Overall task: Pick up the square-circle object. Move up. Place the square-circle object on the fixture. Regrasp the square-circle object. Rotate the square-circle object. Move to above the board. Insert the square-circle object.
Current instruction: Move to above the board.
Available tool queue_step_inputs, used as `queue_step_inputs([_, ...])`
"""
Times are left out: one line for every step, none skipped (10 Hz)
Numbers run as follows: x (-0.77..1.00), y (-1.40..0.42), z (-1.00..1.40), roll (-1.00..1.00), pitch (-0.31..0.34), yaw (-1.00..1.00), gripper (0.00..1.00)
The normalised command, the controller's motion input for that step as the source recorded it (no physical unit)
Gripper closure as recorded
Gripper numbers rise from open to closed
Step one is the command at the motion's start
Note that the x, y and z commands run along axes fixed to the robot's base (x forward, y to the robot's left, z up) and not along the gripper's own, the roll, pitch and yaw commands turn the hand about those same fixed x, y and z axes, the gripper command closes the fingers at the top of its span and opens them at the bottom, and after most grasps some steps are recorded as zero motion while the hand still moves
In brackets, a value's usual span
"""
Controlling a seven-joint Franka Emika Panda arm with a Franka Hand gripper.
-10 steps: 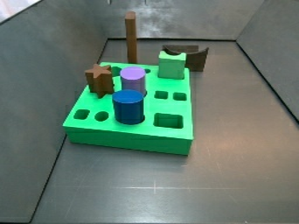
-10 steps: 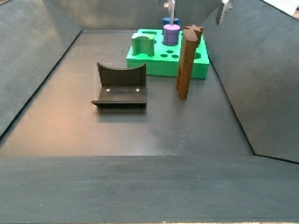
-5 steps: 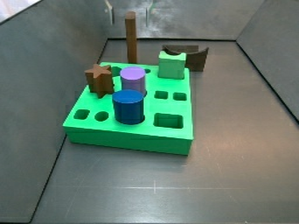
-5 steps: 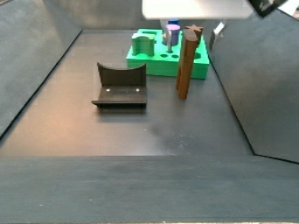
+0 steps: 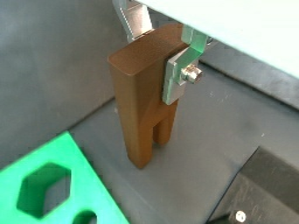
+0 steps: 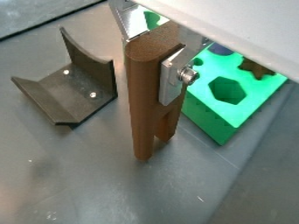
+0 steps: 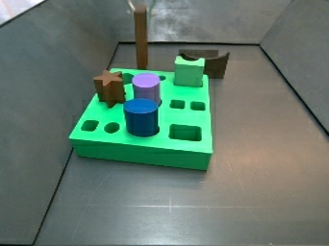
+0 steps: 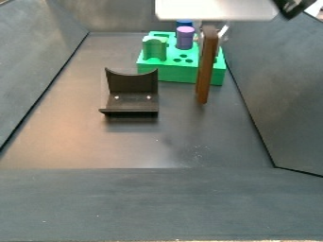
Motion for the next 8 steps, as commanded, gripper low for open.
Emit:
queue_step_inputs([-0.13,0.15,1.0,-0.09,0.041,-0.13,1.0])
queue_step_inputs([-0.13,0.14,1.0,-0.1,0.024,-0.07,1.0])
queue_step_inputs([-0.12,0.14,1.0,-0.1,0.021,-0.04,1.0])
queue_step_inputs([-0.11,0.13,1.0,-0.1,0.02,-0.03,1.0])
queue_step_inputs([-0.1,0.12,1.0,-0.1,0.026,-0.03,1.0])
queue_step_inputs([-0.09,0.12,1.0,-0.1,0.033,-0.02,1.0])
queue_step_inputs([-0.08,0.11,1.0,-0.11,0.05,-0.02,1.0])
queue_step_inputs([-0.06,0.1,1.0,-0.1,0.058,-0.02,1.0])
